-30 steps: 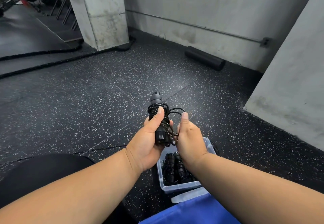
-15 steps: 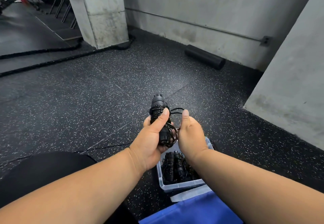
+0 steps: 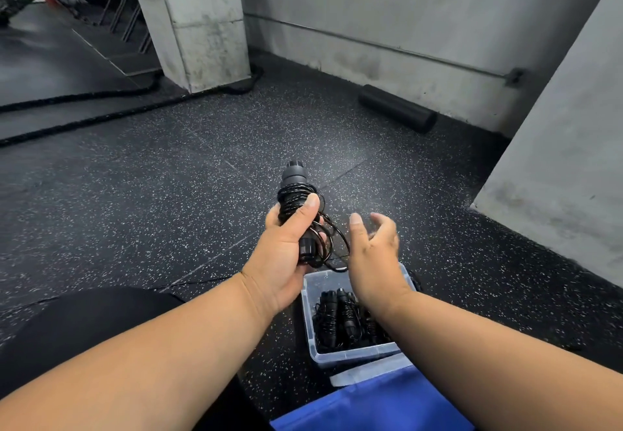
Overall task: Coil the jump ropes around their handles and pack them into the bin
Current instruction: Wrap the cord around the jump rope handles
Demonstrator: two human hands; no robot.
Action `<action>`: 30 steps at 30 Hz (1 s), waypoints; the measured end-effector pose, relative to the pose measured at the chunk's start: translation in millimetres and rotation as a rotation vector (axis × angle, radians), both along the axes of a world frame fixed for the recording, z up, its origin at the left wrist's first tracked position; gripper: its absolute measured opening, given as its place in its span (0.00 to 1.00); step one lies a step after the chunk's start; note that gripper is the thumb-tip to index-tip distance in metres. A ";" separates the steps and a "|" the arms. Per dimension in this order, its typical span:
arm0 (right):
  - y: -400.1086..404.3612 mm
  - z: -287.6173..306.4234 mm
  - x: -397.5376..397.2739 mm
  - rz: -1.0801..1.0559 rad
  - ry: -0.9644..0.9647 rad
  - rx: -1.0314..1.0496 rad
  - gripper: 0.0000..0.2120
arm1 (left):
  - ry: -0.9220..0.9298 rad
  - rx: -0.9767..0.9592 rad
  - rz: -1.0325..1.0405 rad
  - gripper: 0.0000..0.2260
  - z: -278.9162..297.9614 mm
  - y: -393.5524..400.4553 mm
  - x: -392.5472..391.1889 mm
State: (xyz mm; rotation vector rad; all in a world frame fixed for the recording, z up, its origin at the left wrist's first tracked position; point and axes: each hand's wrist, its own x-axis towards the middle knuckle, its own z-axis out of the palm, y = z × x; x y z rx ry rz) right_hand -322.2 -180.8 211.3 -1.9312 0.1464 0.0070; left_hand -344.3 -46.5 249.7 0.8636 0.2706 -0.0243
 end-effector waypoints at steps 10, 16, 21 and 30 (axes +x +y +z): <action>11.5 21.6 -25.0 0.290 -0.194 -0.129 0.15 | 0.010 0.108 0.149 0.36 -7.5 6.5 6.9; 7.7 23.5 -24.2 0.301 0.081 0.071 0.13 | -0.037 0.202 0.128 0.31 -17.8 0.5 2.5; 8.8 26.6 -25.1 0.349 0.158 0.170 0.12 | -0.036 0.254 0.114 0.28 -22.3 0.8 6.0; 2.8 23.0 -17.8 0.366 0.279 0.446 0.09 | -0.120 0.305 0.086 0.34 -24.4 -1.1 9.3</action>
